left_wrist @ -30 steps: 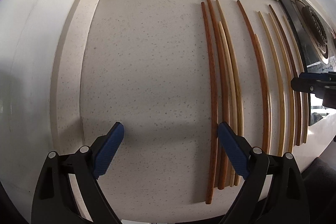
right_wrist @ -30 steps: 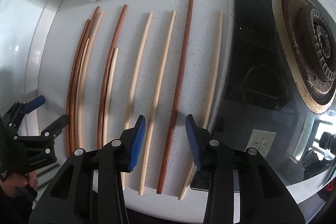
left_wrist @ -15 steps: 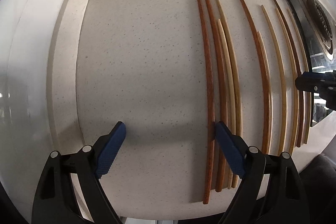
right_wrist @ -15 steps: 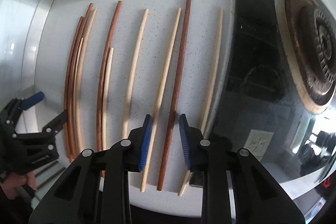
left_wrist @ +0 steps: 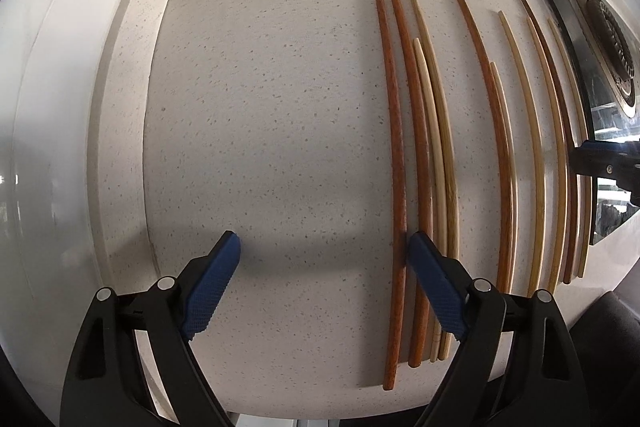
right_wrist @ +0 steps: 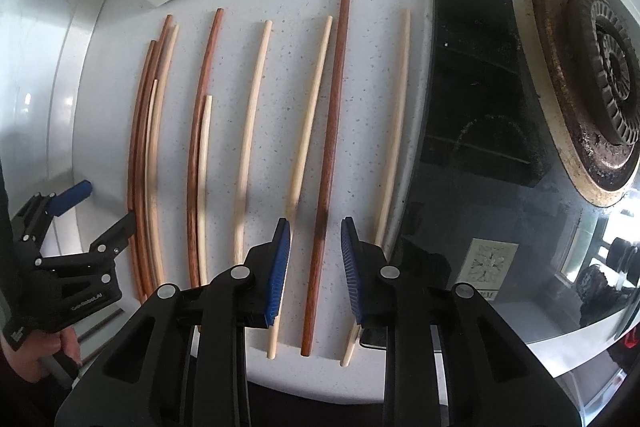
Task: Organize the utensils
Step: 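Lower the left gripper onto a dark red chopstick and close while the right gripper closes on another, then lift the held dark red chopsticks upright and carry both toward the white DROEE holder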
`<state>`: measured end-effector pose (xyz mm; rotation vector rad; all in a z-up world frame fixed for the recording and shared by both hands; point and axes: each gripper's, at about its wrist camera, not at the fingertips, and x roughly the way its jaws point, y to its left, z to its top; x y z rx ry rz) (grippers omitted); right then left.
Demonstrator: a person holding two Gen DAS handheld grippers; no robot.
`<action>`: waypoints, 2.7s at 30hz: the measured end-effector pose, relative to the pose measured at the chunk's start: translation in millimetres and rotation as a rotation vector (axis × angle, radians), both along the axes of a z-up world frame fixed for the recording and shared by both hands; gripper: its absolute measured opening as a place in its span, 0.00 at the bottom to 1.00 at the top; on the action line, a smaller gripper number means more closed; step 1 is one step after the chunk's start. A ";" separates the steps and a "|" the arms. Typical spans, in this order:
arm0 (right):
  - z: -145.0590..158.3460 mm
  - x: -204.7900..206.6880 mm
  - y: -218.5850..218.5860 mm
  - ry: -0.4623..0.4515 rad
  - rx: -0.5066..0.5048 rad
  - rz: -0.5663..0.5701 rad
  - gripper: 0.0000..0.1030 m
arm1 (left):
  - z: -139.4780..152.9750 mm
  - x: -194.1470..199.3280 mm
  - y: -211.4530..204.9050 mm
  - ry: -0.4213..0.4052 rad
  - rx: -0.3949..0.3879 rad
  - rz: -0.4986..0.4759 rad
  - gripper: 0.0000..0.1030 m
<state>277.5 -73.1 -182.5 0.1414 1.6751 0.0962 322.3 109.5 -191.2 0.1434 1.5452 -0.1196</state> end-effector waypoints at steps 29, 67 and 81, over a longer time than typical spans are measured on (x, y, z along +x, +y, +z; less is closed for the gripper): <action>-9.3 14.2 13.9 0.121 -0.112 0.041 0.12 | 10.1 40.8 -19.7 0.114 0.020 0.002 0.52; 70.6 -20.2 19.0 -0.234 0.126 0.175 0.06 | 157.1 14.6 29.0 -0.312 -0.063 0.243 0.05; 140.0 -3.5 -13.1 -0.587 0.273 0.228 0.06 | 216.8 25.0 -13.0 -0.584 -0.118 0.208 0.05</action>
